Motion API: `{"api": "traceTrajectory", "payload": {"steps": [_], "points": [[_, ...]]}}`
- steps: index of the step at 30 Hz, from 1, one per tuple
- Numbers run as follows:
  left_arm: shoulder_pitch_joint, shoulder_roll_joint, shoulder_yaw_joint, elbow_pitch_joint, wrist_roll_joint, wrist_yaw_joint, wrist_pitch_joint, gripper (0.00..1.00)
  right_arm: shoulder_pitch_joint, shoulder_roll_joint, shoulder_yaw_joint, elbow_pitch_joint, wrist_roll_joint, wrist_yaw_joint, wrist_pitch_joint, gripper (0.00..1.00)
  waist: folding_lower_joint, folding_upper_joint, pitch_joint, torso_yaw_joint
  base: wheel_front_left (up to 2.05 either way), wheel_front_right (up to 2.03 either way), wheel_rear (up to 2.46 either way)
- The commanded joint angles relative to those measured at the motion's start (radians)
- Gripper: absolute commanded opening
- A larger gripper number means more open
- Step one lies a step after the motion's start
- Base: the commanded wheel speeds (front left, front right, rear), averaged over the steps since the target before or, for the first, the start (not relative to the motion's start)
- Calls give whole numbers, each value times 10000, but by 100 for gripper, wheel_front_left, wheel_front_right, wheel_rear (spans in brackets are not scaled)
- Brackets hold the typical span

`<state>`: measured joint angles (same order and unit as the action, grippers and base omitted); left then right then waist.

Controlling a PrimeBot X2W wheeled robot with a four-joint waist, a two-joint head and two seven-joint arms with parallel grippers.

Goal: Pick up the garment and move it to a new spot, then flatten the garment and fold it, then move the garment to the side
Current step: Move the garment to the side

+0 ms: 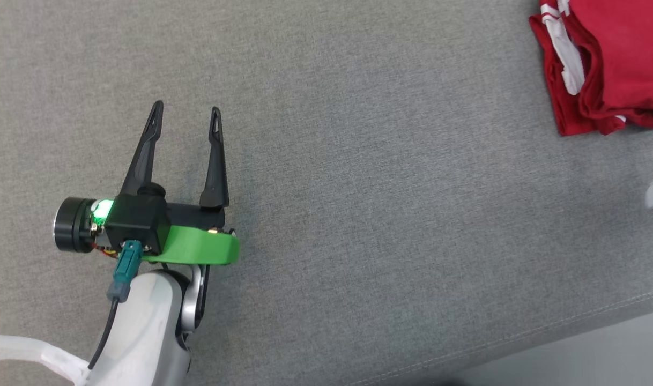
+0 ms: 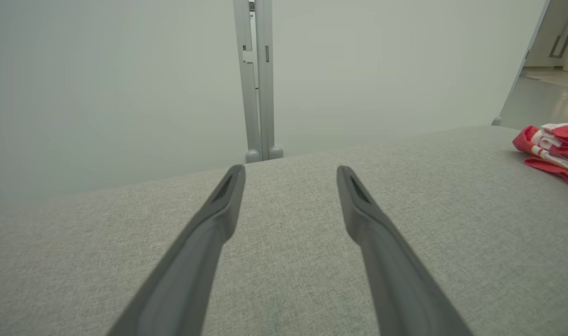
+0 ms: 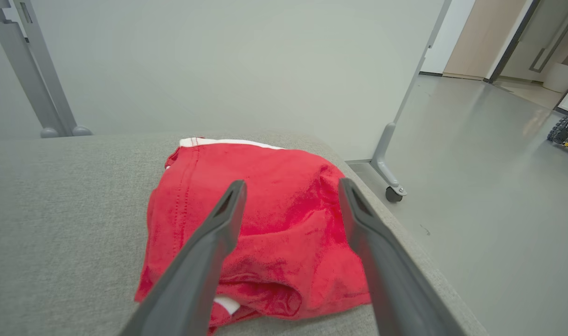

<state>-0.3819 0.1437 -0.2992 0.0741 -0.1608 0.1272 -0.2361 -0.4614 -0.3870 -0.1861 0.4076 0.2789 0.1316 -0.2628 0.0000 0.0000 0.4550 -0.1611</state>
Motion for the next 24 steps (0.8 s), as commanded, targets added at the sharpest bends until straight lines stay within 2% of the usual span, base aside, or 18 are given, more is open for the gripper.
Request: {"api": "traceTrajectory", "payload": {"steps": [1,4,9,17,24], "points": [[247,110,86,51,-81,70,-45,100,417,286,12,-449,-159,-21,-19,100,0,0,-730,-300,0,0,0],[652,145,239,122,-278,163,-43,100,1248,951,304,-1486,-328,-21,-18,100,0,0,-1083,-371,0,0,0],[1215,171,452,159,-538,340,-89,100,2161,1740,927,-2480,-447,-21,-20,100,0,0,-1528,-286,0,0,0],[2032,6,763,406,-901,565,-220,100,3220,2353,1304,-3488,-700,-21,378,100,0,0,-2301,667,0,0,0],[2749,171,1045,540,-1029,607,-276,100,4112,2648,1356,-4284,-893,-19,943,100,0,0,-3005,1500,0,0,0]]}}
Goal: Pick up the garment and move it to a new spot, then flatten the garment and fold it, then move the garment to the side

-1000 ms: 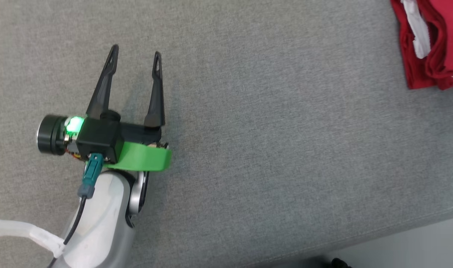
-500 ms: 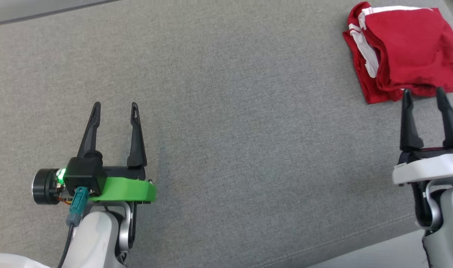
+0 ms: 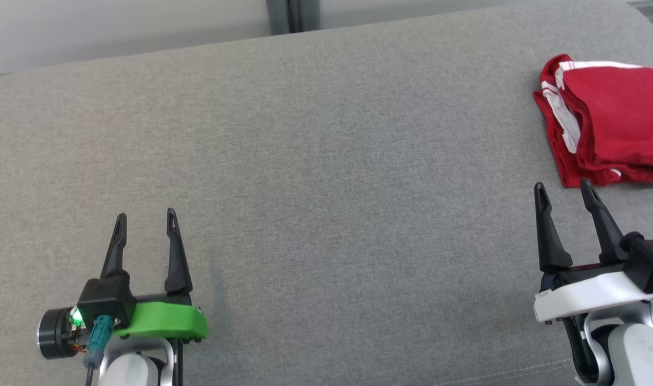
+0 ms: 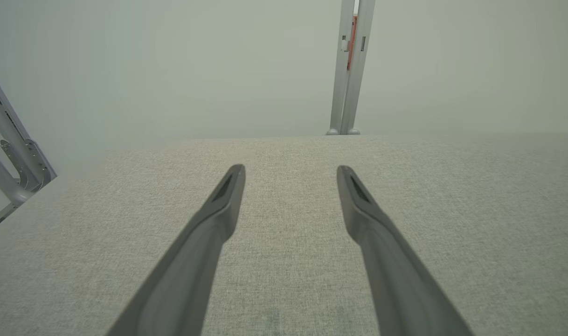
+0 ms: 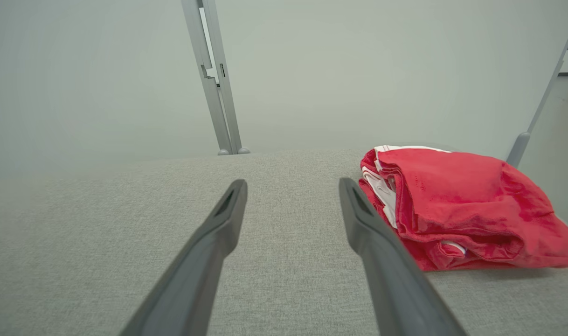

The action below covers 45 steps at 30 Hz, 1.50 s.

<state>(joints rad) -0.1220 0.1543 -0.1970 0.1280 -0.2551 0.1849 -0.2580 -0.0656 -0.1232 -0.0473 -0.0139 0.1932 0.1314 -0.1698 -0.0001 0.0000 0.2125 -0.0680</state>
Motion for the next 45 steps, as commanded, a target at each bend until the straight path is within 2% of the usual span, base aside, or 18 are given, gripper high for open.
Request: {"api": "traceTrajectory", "payload": {"steps": [1,12,19,45], "points": [[233,81,35,17,-107,-5,-63,100,262,46,-43,-144,-26,-17,89,100,1,0,-669,623,0,0,0],[1202,194,24,292,-245,-253,-70,100,1534,361,170,-708,-242,-17,780,100,1,0,-1803,653,0,0,0],[1449,290,-86,487,-340,-348,-17,100,1950,454,313,-1005,-296,-17,1076,100,1,0,-2114,615,0,0,0],[1385,373,-288,760,-489,-269,100,100,2251,598,211,-1330,-347,-17,1448,100,1,0,-2261,696,0,0,0]]}}
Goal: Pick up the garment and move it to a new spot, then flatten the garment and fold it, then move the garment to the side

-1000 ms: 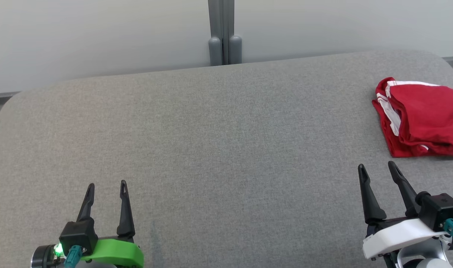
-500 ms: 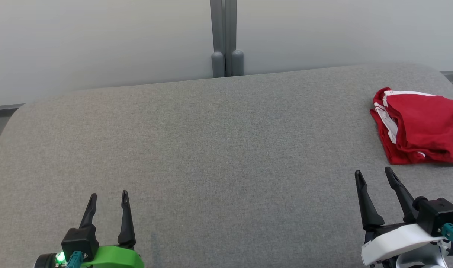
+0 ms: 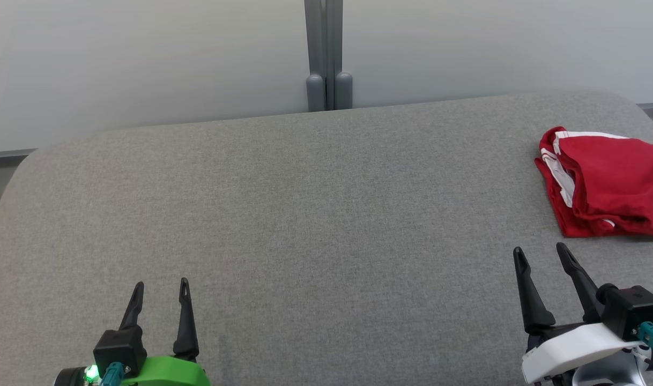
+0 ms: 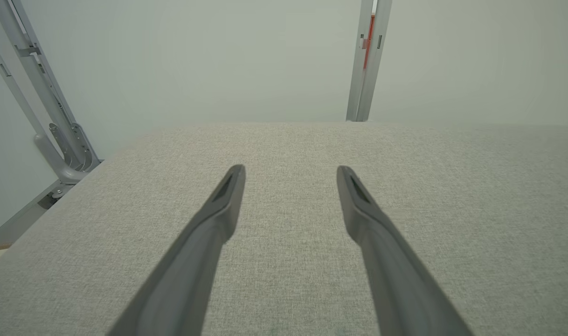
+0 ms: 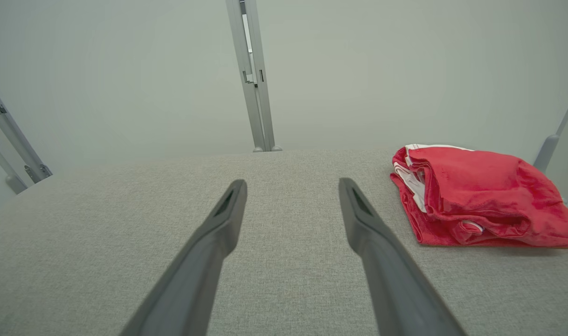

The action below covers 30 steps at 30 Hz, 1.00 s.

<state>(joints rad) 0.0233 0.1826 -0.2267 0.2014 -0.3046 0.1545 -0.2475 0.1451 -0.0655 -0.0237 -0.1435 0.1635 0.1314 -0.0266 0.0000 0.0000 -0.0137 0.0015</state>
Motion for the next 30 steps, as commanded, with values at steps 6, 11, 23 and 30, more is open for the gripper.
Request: {"api": "traceTrajectory", "payload": {"steps": [6,11,23,30], "points": [[67,-105,-7,245,-130,-21,40,0,48,47,40,280,156,2,-12,0,0,0,1,1,0,0,0],[-29,-186,222,254,-1023,-213,280,0,-107,3,39,488,1204,1,32,0,0,0,7,1,0,0,0],[-281,-362,746,303,-3014,-650,824,0,-547,-90,26,1066,3522,0,148,0,0,0,23,-1,0,0,0],[-398,-456,1013,309,-4013,-875,1099,0,-750,-123,5,1339,4674,-1,216,0,0,0,32,-2,0,0,0]]}}
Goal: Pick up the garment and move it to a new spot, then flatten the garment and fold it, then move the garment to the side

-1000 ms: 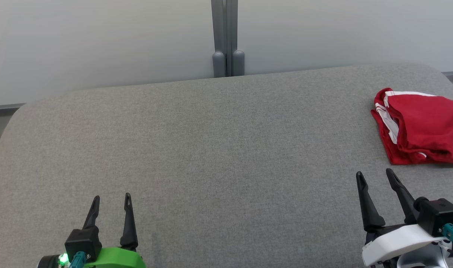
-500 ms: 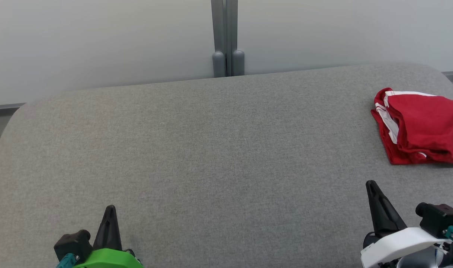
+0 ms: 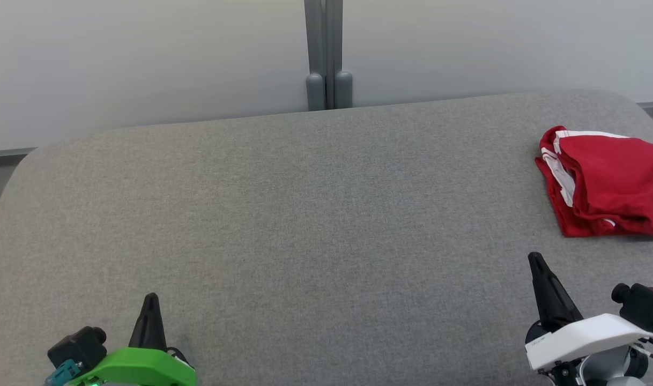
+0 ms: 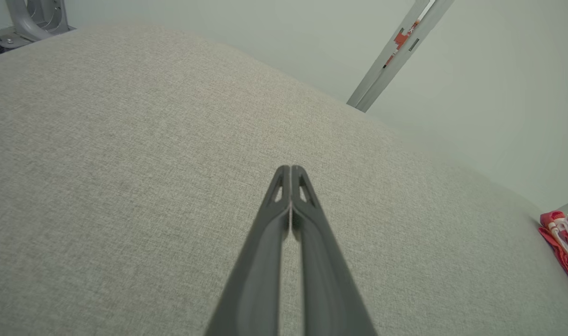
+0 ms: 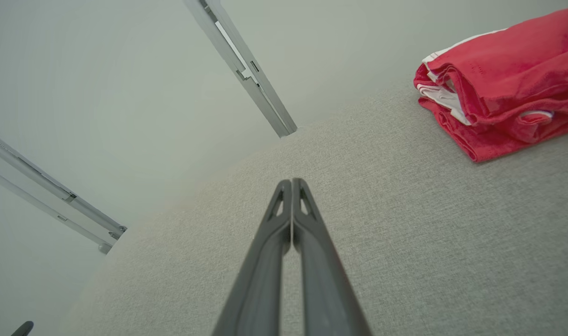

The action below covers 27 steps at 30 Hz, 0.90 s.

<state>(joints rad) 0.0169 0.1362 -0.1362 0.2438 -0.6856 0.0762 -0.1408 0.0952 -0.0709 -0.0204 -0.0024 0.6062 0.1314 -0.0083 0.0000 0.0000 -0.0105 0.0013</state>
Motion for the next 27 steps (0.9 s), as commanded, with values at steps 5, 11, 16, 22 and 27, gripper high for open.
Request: {"api": "traceTrajectory", "payload": {"steps": [5,11,16,22,27], "points": [[-411,-55,294,-110,-897,-243,225,0,-396,-86,-49,117,1034,-2,81,0,0,0,7,-1,0,0,0],[-500,-125,496,-104,-1668,-413,437,0,-553,-101,-77,326,1909,-2,143,0,0,0,15,-2,0,0,0],[-563,-178,655,-98,-2259,-544,599,0,-663,-110,-103,491,2575,-3,196,0,0,0,22,-2,0,0,0],[-653,-247,845,-90,-2971,-706,798,0,-806,-117,-138,686,3374,-4,255,0,0,0,30,-3,0,0,0],[-707,-302,985,-83,-3500,-817,948,0,-923,-120,-168,832,3967,-4,314,0,0,0,37,-3,0,0,0]]}}
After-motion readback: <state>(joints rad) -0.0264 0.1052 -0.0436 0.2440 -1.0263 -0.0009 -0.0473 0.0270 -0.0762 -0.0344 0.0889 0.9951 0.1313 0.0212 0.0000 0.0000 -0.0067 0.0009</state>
